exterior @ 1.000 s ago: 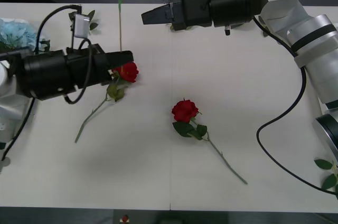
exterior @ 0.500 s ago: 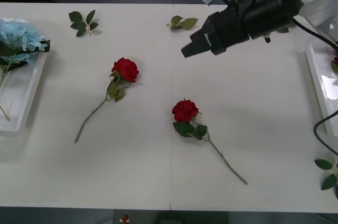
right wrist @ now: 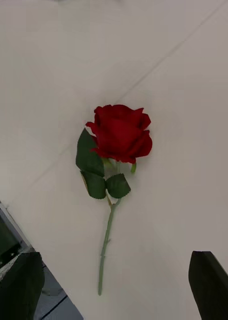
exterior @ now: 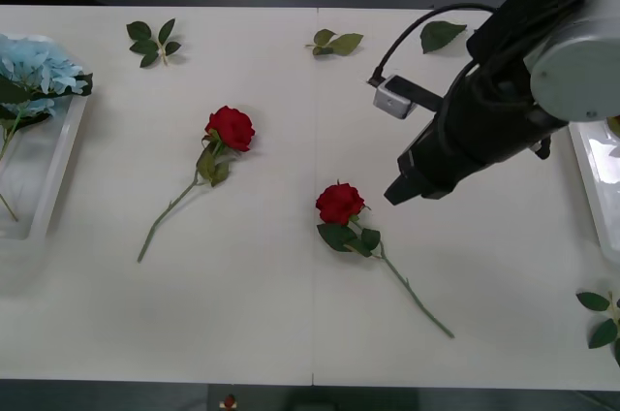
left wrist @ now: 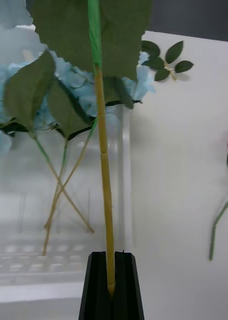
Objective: Put the red flowers into the right box and the blue flowers into the left box
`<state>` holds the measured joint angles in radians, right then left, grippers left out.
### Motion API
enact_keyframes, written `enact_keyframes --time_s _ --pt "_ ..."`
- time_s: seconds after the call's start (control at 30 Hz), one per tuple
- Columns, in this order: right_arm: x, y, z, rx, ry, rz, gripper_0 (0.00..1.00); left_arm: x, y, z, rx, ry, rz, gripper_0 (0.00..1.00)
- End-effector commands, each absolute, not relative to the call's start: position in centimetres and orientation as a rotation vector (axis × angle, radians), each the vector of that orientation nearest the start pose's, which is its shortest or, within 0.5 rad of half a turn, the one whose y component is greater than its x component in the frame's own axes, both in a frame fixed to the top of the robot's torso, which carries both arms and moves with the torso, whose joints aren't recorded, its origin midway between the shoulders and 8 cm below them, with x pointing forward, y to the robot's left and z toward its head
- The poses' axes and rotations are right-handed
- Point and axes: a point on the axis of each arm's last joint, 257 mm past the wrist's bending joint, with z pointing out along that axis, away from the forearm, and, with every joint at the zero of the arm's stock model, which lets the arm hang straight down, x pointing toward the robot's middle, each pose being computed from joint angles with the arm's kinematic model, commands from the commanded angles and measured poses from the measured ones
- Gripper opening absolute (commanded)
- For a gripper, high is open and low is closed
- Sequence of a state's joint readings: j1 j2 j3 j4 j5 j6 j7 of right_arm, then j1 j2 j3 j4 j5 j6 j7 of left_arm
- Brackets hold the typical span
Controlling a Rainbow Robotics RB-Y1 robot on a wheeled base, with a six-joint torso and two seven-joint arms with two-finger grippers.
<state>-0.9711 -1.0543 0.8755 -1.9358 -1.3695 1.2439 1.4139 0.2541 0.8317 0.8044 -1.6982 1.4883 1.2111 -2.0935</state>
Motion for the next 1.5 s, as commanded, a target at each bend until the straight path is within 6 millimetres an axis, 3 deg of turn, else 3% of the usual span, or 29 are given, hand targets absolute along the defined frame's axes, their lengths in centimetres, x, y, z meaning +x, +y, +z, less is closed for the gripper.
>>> enact_keyframes --time_s 0.03,0.1,0.13,0.23,0.33,0.47,0.63,0.73,0.77,0.8,0.83,1.0,1.07,1.13,1.3,1.37,1.5 --pt "40.9 -12.0 -19.5 -1.153 2.493 0.166 0.84 35.9 56.8 -11.8 0.008 2.118 -0.080 0.00" --pt "41.0 -12.5 -20.3 -1.148 2.485 0.102 0.84 35.4 57.7 -12.0 -0.008 2.120 -0.047 0.00" --pt "41.1 -13.2 -21.6 -1.141 2.463 0.004 0.84 34.9 58.9 -12.4 -0.027 2.122 0.002 0.00" --pt "40.9 -13.5 -23.8 -1.095 2.443 -0.058 0.84 33.8 60.0 -13.5 -0.046 2.142 0.041 0.00" --pt "40.7 -13.6 -25.5 -1.072 2.425 -0.095 0.84 32.9 59.8 -15.6 -0.053 2.176 0.035 0.00" --pt "40.3 -13.3 -26.9 -1.065 2.429 -0.100 0.84 33.3 59.6 -18.0 -0.069 2.189 0.036 0.00" --pt "40.2 -12.2 -28.1 -1.078 2.400 -0.097 0.84 33.8 59.5 -19.2 -0.074 2.183 0.030 0.02" --pt "40.1 -11.3 -28.9 -1.080 2.390 -0.072 0.84 33.9 59.1 -19.2 -0.072 2.180 0.013 0.14" --pt "40.3 -11.0 -29.3 -1.079 2.383 -0.065 0.84 34.0 58.8 -19.2 -0.071 2.177 0.000 0.30" --pt "40.3 -10.8 -29.5 -1.078 2.383 -0.060 0.84 34.1 58.7 -19.1 -0.069 2.174 -0.006 0.38" --pt "40.5 -10.4 -29.8 -1.077 2.376 -0.046 0.84 34.1 58.6 -19.1 -0.069 2.172 -0.010 0.52" --pt "41.6 -8.9 -30.8 -1.053 2.357 0.008 0.84 34.3 57.9 -18.7 -0.069 2.154 -0.050 0.73" --pt "42.2 -8.2 -31.3 -1.044 2.351 0.033 0.84 34.2 56.5 -18.1 -0.053 2.150 -0.129 0.85" --pt "42.5 -7.9 -31.5 -1.039 2.347 0.045 0.84 34.1 54.9 -17.4 -0.006 2.145 -0.200 0.90" --pt "42.8 -7.7 -32.0 -1.041 2.348 0.060 0.84 34.7 49.3 -14.8 0.180 2.084 -0.400 0.90" --pt "42.8 -7.9 -32.5 -1.041 2.353 0.067 0.84 35.5 46.1 -13.5 0.286 2.060 -0.490 0.90" --pt "42.8 -8.1 -33.3 -1.050 2.354 0.075 0.84 37.3 43.1 -12.0 0.405 2.056 -0.534 0.90"
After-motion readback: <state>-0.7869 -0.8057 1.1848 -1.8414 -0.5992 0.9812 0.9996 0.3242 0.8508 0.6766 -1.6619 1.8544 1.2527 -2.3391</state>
